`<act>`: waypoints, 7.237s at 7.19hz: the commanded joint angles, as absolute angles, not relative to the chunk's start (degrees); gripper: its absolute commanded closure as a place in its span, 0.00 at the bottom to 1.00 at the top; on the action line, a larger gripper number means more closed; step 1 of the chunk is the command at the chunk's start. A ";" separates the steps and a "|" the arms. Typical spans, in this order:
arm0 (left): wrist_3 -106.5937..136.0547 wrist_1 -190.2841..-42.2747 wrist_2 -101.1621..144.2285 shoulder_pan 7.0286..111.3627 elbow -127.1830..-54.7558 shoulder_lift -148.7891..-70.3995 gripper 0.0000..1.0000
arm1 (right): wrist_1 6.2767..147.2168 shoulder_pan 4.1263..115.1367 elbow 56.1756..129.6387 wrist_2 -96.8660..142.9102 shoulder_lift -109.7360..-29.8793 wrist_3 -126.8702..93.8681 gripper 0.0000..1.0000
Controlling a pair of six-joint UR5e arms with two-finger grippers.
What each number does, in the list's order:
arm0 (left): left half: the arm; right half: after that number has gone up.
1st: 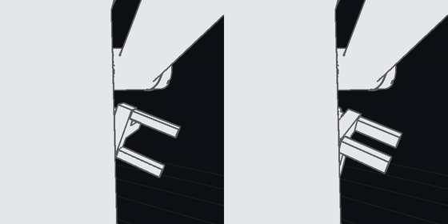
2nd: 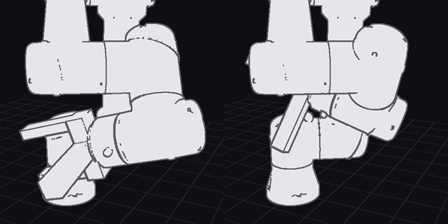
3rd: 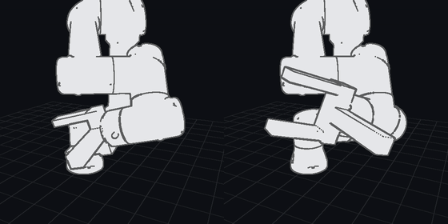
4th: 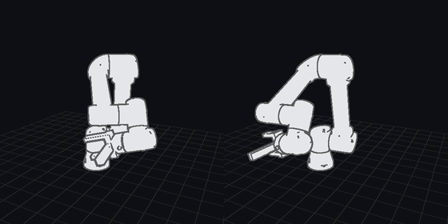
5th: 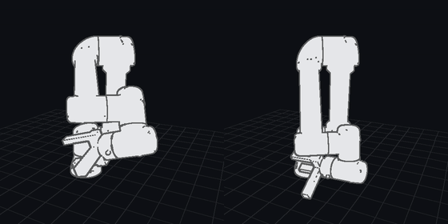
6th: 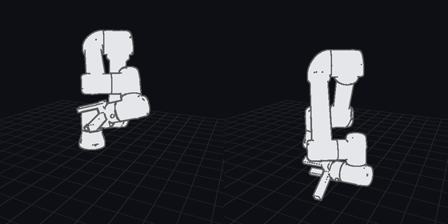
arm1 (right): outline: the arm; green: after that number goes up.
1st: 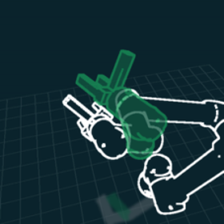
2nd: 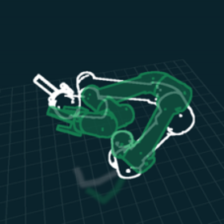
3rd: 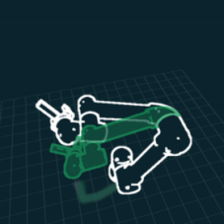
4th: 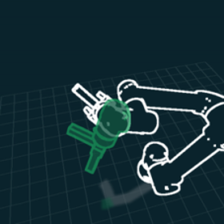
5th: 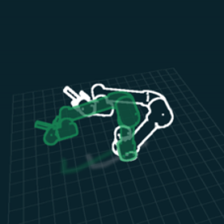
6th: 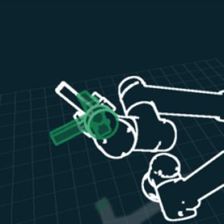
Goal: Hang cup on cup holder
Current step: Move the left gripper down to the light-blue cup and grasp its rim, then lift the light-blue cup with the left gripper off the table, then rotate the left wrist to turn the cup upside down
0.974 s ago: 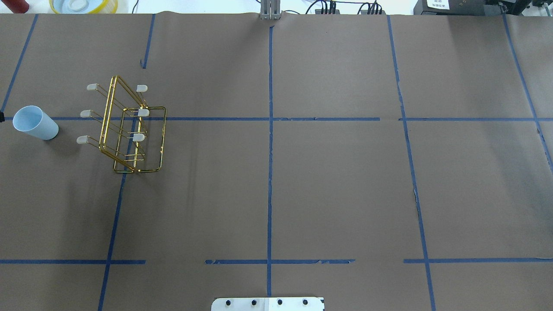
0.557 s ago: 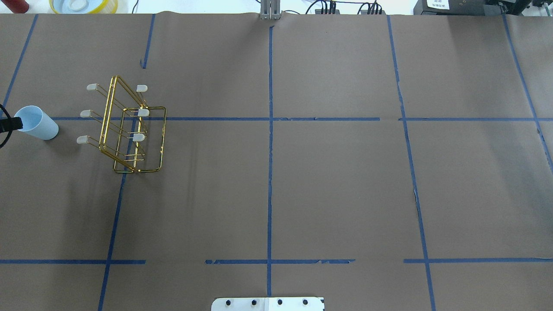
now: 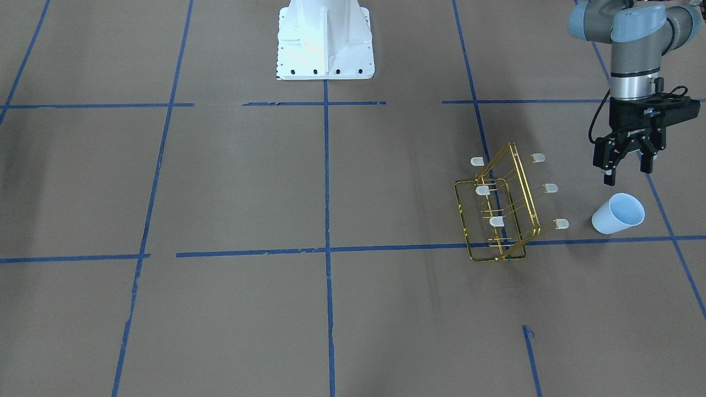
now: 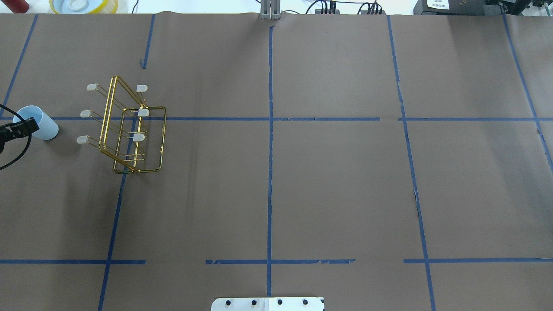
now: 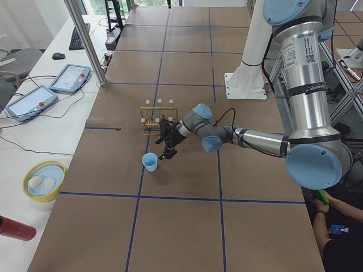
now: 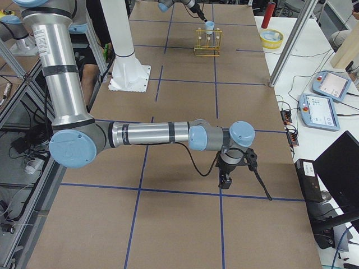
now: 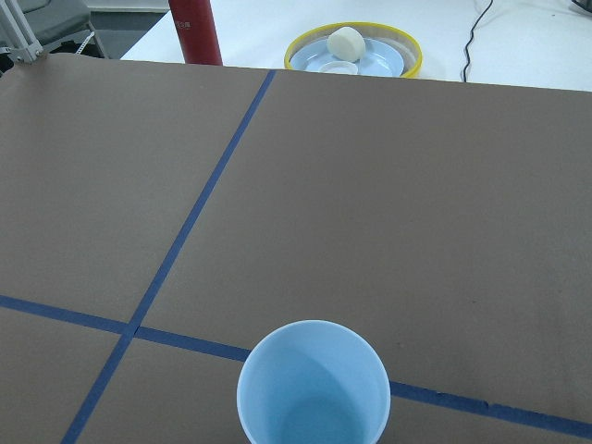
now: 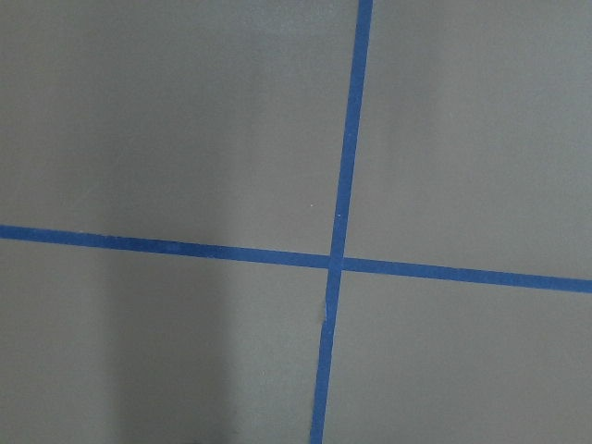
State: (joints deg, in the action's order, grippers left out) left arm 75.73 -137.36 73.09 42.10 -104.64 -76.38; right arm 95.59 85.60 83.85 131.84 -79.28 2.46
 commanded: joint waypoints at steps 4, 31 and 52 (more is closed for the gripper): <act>91.13 -139.13 60.05 32.44 -98.18 -77.16 0.00 | 95.62 85.61 83.85 131.84 -79.28 2.46 0.00; 93.78 -138.60 43.33 29.79 -80.24 -87.98 0.00 | 95.62 85.61 83.85 131.84 -79.28 2.46 0.00; 88.06 -165.86 53.00 40.34 -95.79 -79.83 1.00 | 95.62 85.61 83.85 131.84 -79.28 2.46 0.00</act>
State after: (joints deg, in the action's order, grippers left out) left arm 87.80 -157.22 52.88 40.18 -94.27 -82.38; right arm 95.62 85.58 83.85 131.84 -79.28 2.46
